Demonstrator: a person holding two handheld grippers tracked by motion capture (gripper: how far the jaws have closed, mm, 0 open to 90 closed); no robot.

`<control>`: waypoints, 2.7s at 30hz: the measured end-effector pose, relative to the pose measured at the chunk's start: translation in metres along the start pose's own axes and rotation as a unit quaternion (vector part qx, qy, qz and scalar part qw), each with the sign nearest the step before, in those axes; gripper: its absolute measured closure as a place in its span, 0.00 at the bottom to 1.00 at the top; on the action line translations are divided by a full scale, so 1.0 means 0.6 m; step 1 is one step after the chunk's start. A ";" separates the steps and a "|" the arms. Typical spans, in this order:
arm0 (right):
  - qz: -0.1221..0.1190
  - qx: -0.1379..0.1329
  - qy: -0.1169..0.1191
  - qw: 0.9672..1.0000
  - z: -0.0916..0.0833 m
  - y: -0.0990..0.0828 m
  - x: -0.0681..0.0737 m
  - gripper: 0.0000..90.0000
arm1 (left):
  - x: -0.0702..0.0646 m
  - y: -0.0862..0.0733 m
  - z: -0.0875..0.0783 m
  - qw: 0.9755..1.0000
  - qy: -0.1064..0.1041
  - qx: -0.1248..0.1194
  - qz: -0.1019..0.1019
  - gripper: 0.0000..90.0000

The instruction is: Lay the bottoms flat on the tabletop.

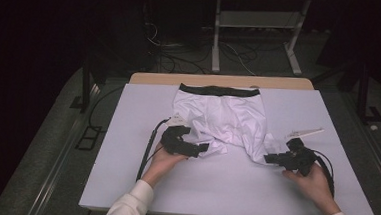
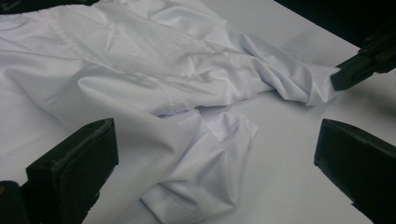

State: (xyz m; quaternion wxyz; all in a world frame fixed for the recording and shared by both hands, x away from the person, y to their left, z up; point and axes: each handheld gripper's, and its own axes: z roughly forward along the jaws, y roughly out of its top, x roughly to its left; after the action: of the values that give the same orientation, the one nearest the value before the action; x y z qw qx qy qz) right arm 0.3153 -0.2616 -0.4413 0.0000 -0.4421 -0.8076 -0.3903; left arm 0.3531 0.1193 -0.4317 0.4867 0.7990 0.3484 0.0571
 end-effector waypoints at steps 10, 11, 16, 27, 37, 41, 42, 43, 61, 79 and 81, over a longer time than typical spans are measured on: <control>0.047 -0.126 0.049 0.990 -0.044 0.069 -0.036 0.97 | -0.007 0.005 0.009 1.000 -0.004 0.006 0.006 0.00; 0.057 -0.134 0.044 0.988 -0.043 0.074 -0.051 0.97 | -0.009 0.006 0.010 1.000 -0.005 0.008 0.007 0.00; 0.113 -0.148 0.028 0.982 -0.030 0.081 -0.112 0.97 | -0.023 0.018 0.021 1.000 -0.017 0.011 0.021 0.00; 0.165 -0.122 -0.028 0.978 0.026 0.072 -0.189 0.97 | -0.070 0.047 0.087 0.998 -0.049 0.019 0.047 0.05; 0.169 -0.121 -0.043 0.977 0.016 0.067 -0.194 0.87 | -0.108 0.077 0.174 0.994 -0.071 0.029 0.076 0.17; 0.169 -0.133 -0.040 0.976 -0.002 0.065 -0.187 0.83 | -0.123 0.084 0.200 0.991 -0.073 0.037 0.104 0.24; 0.168 -0.134 -0.039 0.976 -0.005 0.065 -0.185 0.81 | -0.128 0.085 0.208 0.990 -0.075 0.042 0.110 0.26; 0.163 -0.135 -0.042 0.976 -0.010 0.066 -0.179 0.80 | -0.131 0.086 0.213 0.989 -0.076 0.044 0.114 0.28; 0.075 -0.069 -0.068 0.992 0.004 0.063 -0.091 0.54 | -0.166 0.081 0.306 0.982 -0.053 0.102 0.152 0.64; 0.126 -0.091 -0.044 0.987 -0.029 0.056 -0.122 0.97 | -0.149 0.093 0.312 0.988 -0.046 0.106 0.107 0.99; 0.134 -0.107 -0.038 0.984 -0.043 0.056 -0.126 0.97 | -0.148 0.101 0.298 0.986 -0.047 0.107 0.116 0.99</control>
State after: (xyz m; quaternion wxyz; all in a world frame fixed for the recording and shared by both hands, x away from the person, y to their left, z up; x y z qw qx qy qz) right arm 0.3765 -0.3220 -0.4283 -0.0258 -0.5583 -0.6938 -0.4541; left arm 0.3936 -0.0844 -0.4532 0.4041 0.8834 0.2345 0.0374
